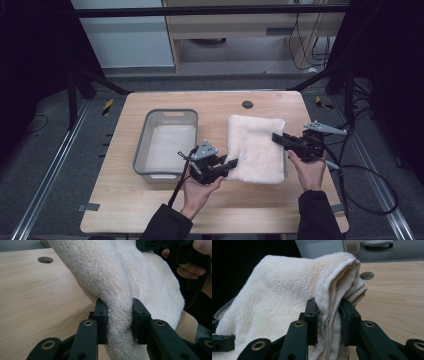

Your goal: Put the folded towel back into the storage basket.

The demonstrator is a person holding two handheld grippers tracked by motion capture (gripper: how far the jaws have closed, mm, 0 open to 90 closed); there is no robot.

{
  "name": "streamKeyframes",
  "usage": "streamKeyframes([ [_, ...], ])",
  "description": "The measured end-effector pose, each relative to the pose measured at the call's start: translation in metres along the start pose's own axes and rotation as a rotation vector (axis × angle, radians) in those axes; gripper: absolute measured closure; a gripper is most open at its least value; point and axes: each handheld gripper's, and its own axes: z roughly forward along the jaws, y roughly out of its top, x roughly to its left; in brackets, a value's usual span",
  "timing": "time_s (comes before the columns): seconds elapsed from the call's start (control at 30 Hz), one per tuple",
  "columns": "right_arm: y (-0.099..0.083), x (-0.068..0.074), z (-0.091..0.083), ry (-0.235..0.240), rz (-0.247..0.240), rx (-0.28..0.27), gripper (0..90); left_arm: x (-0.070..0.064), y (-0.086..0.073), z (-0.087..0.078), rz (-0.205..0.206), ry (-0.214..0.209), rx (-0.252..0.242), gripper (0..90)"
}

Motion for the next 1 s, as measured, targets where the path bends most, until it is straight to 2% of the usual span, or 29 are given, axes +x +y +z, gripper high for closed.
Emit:
streamKeyframes([
  [0.33, 0.016, 0.021, 0.009, 0.005, -0.027, -0.031, 70.5, 0.01, 0.011, -0.021, 0.016, 0.027, -0.024, 69.6],
  [0.8, 0.031, 0.046, 0.021, 0.006, -0.074, -0.039, 70.5, 0.022, 0.016, -0.043, 0.019, 0.042, -0.05, 69.6],
  [1.0, 0.039, 0.057, 0.026, 0.021, -0.082, -0.05, 70.5, 0.028, 0.021, -0.056, 0.027, 0.056, -0.062, 69.6],
])
